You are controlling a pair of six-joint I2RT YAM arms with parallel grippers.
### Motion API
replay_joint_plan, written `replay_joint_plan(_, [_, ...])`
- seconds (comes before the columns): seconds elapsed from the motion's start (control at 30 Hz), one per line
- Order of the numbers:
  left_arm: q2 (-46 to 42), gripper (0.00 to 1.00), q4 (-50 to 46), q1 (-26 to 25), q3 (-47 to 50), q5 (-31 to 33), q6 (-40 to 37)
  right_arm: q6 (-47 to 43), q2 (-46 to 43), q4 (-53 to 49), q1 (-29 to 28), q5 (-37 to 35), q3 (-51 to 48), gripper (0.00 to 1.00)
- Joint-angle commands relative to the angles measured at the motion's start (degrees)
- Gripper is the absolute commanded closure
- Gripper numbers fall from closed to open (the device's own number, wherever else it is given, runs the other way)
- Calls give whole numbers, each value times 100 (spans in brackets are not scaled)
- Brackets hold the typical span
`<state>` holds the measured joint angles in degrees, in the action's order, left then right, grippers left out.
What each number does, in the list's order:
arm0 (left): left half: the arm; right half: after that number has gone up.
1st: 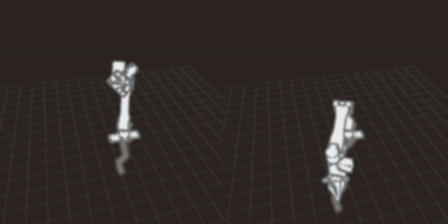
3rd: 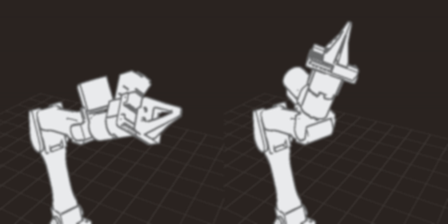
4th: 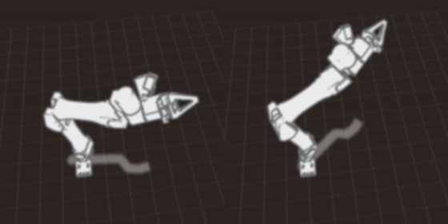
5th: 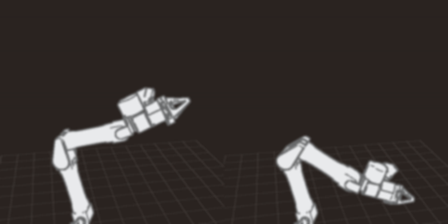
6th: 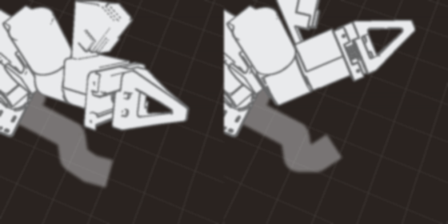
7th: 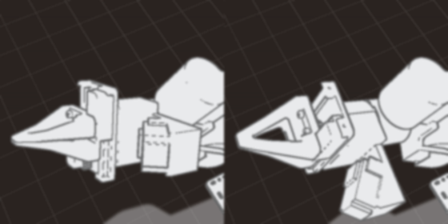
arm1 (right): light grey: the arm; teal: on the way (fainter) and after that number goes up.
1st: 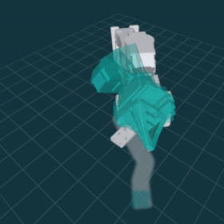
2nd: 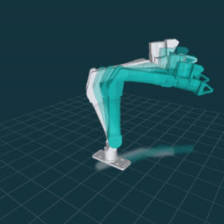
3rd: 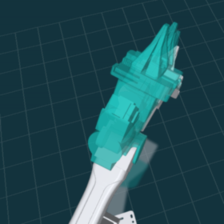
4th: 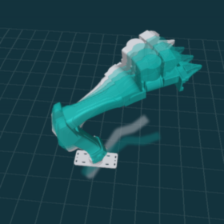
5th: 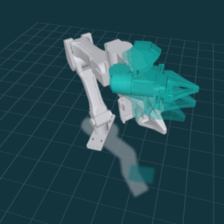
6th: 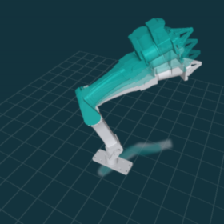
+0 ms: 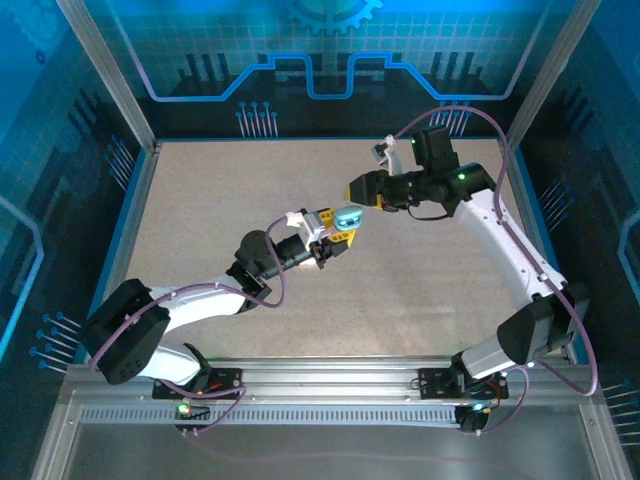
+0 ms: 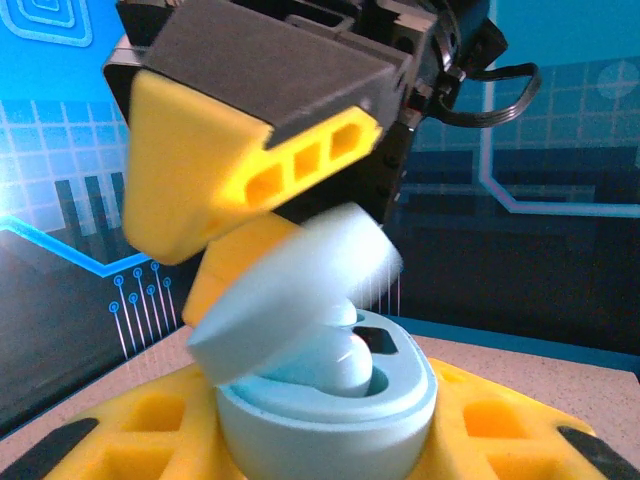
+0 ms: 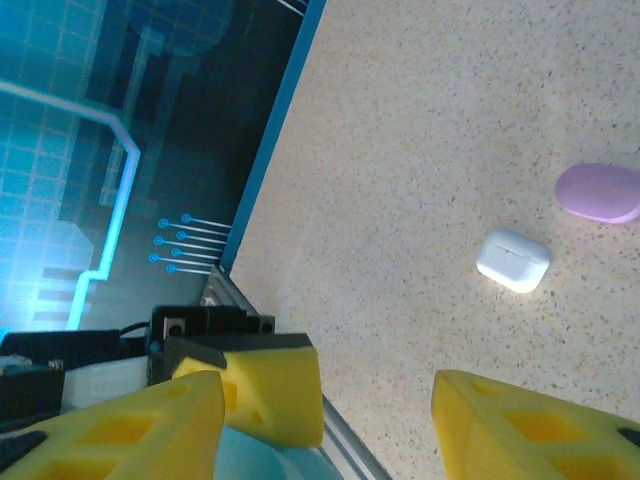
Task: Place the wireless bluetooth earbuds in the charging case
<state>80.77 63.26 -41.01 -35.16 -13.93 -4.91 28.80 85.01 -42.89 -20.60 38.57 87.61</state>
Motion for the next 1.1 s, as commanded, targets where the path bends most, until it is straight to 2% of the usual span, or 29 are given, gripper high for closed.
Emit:
replay_joint_plan(0.0, [-88,69,155,-39,-87,3,-59,-164,-310,-82,-6,330,-239,42])
replay_joint_plan(0.2, [-53,69,287,-41,-97,-22,42,2,-617,198,84,652,-723,41])
replay_joint_plan(0.4, [-62,69,310,-38,-117,-82,86,460,-686,919,249,1585,-1238,40])
replay_joint_plan(0.8, [-10,68,399,-38,-155,-130,193,759,-338,1364,241,2455,-1492,48])
replay_joint_plan(0.87, [0,68,399,-34,-156,-144,205,778,-314,1432,249,2523,-1526,51])
replay_joint_plan(0.97, [9,68,385,-34,-166,-163,214,852,-314,1534,282,2472,-1578,66])
replay_joint_plan(1.07, [-7,68,315,-34,-152,-104,185,910,-349,1567,348,2379,-1606,76])
